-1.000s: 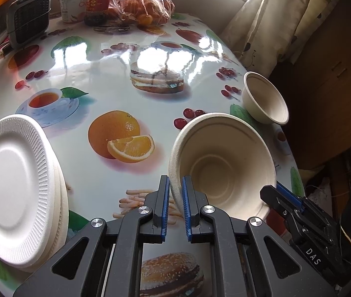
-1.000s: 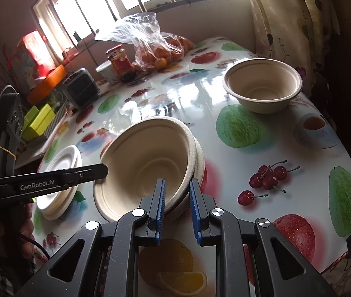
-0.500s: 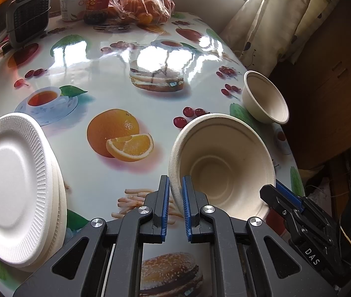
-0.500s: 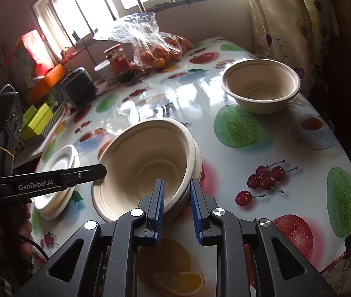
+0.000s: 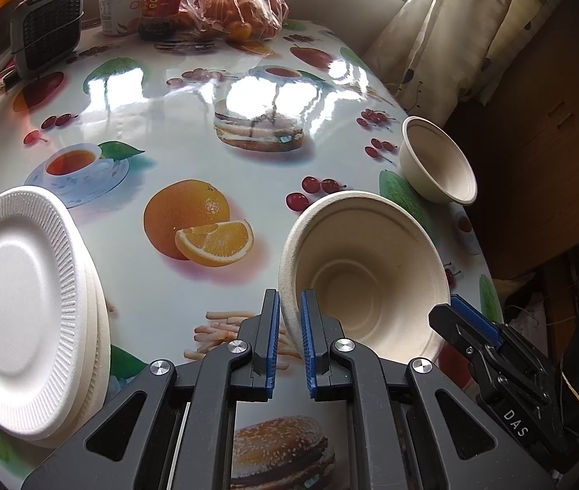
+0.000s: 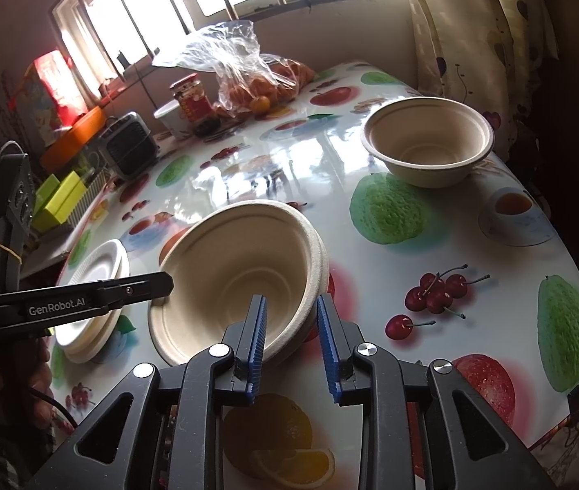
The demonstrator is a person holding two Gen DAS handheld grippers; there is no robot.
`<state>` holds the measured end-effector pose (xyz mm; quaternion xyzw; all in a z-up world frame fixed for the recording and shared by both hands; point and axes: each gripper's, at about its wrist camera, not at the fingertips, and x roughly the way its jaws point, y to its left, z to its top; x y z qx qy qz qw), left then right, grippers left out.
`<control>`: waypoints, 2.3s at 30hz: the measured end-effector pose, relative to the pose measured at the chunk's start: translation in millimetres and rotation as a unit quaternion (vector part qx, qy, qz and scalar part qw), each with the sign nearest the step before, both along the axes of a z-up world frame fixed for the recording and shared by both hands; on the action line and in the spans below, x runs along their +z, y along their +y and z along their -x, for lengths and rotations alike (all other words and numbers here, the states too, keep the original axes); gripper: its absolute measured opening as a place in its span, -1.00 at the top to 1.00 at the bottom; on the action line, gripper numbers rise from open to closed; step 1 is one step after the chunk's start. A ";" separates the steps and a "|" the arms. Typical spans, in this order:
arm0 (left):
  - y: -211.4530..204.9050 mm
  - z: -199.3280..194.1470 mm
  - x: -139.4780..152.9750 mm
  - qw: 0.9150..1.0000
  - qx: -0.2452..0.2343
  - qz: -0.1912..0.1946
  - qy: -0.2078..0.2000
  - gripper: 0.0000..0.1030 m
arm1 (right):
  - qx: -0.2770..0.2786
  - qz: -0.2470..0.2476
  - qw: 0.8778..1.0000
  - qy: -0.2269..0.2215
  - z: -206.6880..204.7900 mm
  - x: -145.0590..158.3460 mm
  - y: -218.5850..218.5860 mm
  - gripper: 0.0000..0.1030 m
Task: Organize plates and bowls
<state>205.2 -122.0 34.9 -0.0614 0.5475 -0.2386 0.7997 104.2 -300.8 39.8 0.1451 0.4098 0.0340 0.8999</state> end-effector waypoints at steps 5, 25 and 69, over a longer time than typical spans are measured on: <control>0.1 0.4 0.3 1.000 0.003 -0.004 -0.003 0.73 | -0.002 0.002 1.000 -0.001 -1.8 2.0 -0.9 0.42; -26.7 -10.4 29.1 0.996 -0.016 -0.058 -0.066 0.34 | -0.042 0.035 0.998 -0.015 -5.7 19.8 -24.5 0.24; -174.1 -104.7 27.3 0.986 -0.121 -0.072 -0.088 0.34 | -0.140 0.111 0.984 -0.005 -78.7 20.5 -124.3 0.24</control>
